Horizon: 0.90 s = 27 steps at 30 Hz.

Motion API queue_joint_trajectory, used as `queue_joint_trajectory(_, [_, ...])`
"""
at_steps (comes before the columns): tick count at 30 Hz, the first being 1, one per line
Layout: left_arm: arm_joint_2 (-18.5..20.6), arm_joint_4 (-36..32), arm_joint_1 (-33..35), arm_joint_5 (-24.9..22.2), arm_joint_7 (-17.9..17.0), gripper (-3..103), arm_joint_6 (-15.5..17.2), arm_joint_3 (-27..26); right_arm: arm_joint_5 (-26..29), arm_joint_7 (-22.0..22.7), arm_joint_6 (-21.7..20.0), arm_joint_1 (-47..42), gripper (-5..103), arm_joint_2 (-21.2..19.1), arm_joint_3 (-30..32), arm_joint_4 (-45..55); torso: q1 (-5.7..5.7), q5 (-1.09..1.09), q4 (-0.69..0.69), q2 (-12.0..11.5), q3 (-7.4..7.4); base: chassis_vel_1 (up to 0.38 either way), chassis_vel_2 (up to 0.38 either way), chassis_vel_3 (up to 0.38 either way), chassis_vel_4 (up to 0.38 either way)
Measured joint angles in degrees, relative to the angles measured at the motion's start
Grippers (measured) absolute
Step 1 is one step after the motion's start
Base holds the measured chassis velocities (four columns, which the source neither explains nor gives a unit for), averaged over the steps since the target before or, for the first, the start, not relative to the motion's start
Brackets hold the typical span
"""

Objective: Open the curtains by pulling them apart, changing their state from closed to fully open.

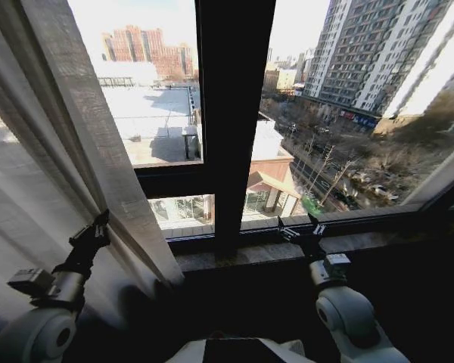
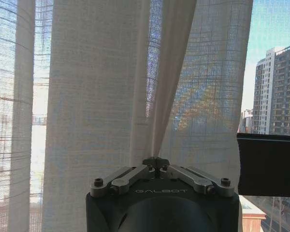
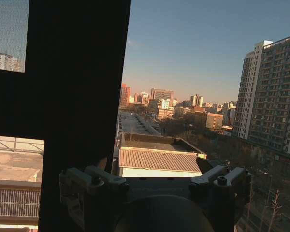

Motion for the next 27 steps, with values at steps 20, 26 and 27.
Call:
queue_joint_trajectory(20, [-1.57,-0.41,0.57,1.53,0.28,0,-0.66,0.16,-0.02,0.01,-0.04,0.16,100,-0.57,-0.28,-0.34,0.00,0.03,0.00,0.00,0.00,0.350,0.348,-0.356,-0.344])
queue_joint_trajectory(26, [-2.16,-0.64,0.94,2.26,0.30,0,-0.90,0.19,-0.01,-0.01,-0.05,0.68,100,-0.88,-0.55,-0.62,0.00,0.02,0.01,0.00,0.00,0.341,0.350,-0.349,-0.342])
queue_joint_trajectory(27, [-2.37,-0.76,1.11,2.51,0.31,0,-1.00,0.20,-0.01,-0.05,-0.06,0.79,100,-0.97,-0.68,-0.65,0.00,0.02,0.02,0.00,0.01,0.356,0.326,-0.355,-0.334])
